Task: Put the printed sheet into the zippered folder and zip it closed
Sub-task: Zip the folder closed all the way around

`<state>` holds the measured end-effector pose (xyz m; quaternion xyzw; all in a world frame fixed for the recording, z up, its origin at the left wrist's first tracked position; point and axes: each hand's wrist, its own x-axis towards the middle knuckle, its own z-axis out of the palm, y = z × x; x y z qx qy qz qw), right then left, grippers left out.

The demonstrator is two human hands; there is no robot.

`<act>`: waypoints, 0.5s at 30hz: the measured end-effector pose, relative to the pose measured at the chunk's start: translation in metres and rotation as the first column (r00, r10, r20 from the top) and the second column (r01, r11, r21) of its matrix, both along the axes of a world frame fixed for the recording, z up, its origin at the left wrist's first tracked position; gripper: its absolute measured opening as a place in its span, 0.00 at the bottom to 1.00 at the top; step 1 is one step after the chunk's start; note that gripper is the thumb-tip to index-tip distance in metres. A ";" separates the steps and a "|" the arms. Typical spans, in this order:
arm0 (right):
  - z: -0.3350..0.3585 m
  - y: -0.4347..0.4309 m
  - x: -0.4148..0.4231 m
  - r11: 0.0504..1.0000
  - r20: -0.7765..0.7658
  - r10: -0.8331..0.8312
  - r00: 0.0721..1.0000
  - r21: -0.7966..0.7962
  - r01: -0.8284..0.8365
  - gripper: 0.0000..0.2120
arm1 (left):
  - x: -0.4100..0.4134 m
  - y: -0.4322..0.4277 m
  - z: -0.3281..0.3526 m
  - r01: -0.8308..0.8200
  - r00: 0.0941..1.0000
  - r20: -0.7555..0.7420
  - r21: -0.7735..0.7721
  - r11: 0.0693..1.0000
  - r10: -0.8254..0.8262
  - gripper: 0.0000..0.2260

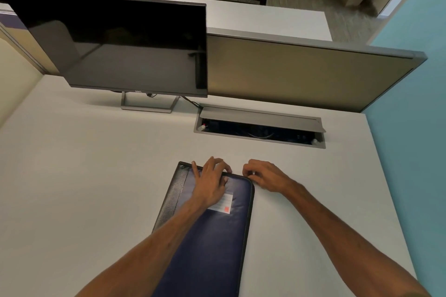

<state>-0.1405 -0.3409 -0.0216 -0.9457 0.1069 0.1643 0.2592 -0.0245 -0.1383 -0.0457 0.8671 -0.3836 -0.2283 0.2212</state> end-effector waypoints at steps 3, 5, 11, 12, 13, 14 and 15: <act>0.000 0.000 0.002 0.999 0.029 -0.031 0.999 0.039 0.030 0.06 | -0.012 0.001 -0.004 0.171 0.979 0.112 0.024 0.985 -0.172 0.20; -0.001 -0.001 0.001 0.997 0.039 -0.055 0.998 0.060 0.052 0.06 | -0.023 0.001 -0.009 0.220 0.955 0.202 0.008 0.976 -0.217 0.20; -0.006 -0.005 -0.009 0.947 0.049 -0.256 0.966 0.216 0.240 0.05 | -0.034 -0.006 -0.014 0.331 0.874 0.392 -0.051 0.942 -0.286 0.19; -0.006 -0.005 -0.009 0.932 0.045 -0.288 0.957 0.245 0.269 0.04 | -0.037 -0.008 -0.014 0.410 0.824 0.431 -0.008 0.912 -0.367 0.19; -0.005 -0.006 -0.008 0.923 0.038 -0.301 0.953 0.261 0.282 0.03 | -0.043 -0.010 -0.012 0.472 0.778 0.448 0.048 0.881 -0.441 0.19; -0.005 -0.006 -0.007 0.924 0.031 -0.295 0.955 0.263 0.277 0.03 | -0.051 -0.013 -0.011 0.490 0.766 0.421 0.107 0.865 -0.486 0.21; -0.004 -0.007 -0.005 0.932 0.024 -0.272 0.962 0.256 0.257 0.04 | -0.061 -0.017 -0.009 0.463 0.792 0.363 0.168 0.871 -0.491 0.25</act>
